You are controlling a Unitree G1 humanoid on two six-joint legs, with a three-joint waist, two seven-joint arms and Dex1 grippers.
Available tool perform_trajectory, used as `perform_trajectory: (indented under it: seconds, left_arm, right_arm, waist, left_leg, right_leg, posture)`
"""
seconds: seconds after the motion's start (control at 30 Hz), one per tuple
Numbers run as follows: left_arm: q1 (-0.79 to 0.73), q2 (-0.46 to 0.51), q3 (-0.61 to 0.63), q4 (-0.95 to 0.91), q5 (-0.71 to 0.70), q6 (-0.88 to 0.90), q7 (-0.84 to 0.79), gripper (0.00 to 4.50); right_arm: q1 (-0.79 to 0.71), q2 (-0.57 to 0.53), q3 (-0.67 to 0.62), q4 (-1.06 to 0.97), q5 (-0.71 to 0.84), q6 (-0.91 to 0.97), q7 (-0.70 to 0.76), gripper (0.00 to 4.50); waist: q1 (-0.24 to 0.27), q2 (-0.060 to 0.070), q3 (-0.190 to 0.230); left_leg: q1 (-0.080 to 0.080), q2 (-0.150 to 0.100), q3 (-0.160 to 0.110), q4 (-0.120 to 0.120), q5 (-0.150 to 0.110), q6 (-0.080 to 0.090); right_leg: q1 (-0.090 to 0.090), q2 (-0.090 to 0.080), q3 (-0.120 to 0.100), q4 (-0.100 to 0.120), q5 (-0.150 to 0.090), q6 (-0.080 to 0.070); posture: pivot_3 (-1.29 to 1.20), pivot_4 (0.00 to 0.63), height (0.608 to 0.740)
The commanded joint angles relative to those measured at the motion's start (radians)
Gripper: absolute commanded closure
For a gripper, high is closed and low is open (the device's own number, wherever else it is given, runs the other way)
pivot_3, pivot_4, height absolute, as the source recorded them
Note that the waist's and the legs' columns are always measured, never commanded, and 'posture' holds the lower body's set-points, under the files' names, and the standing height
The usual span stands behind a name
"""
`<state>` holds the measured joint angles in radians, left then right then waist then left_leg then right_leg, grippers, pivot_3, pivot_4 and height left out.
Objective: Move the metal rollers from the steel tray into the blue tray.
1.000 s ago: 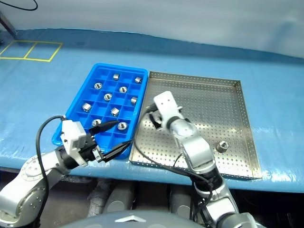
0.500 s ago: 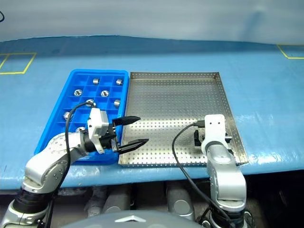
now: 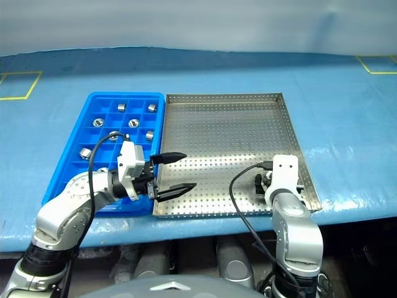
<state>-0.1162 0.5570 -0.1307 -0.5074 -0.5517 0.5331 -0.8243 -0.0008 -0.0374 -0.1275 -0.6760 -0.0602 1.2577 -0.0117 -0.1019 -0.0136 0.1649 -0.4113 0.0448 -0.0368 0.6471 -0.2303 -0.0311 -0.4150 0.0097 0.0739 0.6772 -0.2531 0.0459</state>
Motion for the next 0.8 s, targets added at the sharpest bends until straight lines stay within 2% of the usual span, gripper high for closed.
perform_trajectory:
  seconds: [0.03,0.13,0.27,0.5,0.8]
  left_arm:
    - [0.005,0.000,0.006,-0.025,0.000,-0.013,0.003,0.00]
    - [0.012,0.002,0.010,-0.031,0.000,-0.012,0.008,0.00]
    - [0.028,0.007,0.022,-0.040,-0.005,-0.013,0.014,0.00]
    - [0.103,0.014,0.074,-0.068,-0.012,-0.016,0.049,0.00]
    - [0.319,0.024,0.165,-0.180,0.025,-0.025,0.158,0.00]
  right_arm:
    - [0.003,-0.007,-0.023,0.031,0.006,-0.044,0.001,0.55]
    - [0.003,-0.020,-0.018,0.033,0.009,-0.056,0.007,1.29]
    - [-0.015,-0.042,0.001,0.009,0.017,-0.036,0.023,2.70]
    - [-0.185,-0.086,0.133,-0.005,0.116,-0.021,0.146,2.79]
    - [-0.491,-0.035,0.397,0.314,0.168,-0.183,0.267,2.79]
  waist:
    - [0.001,0.000,0.000]
    - [0.005,0.000,0.000]
    - [0.011,0.000,0.000]
    - [0.009,0.001,0.000]
    - [0.058,0.000,0.001]
  left_leg:
    - [0.000,0.000,0.000,0.000,0.000,0.000]
    - [0.000,0.000,0.000,0.000,0.000,0.000]
    - [0.000,0.000,0.000,0.000,0.000,0.000]
    - [0.001,0.001,0.001,0.000,0.000,0.000]
    - [0.000,0.000,-0.001,-0.001,0.000,0.001]
  right_leg:
    - [0.000,0.000,0.000,0.000,0.000,0.000]
    - [0.000,0.000,0.000,0.000,0.000,0.000]
    - [0.000,0.000,0.000,0.000,0.000,0.000]
    - [-0.001,0.001,0.002,0.001,0.000,0.000]
    - [-0.001,0.000,0.000,0.000,0.000,-0.001]
  posture:
    - [-0.09,0.150,0.740]
    - [-0.07,0.150,0.740]
    - [-0.06,0.150,0.740]
    - [0.01,0.150,0.740]
    - [0.18,0.150,0.740]
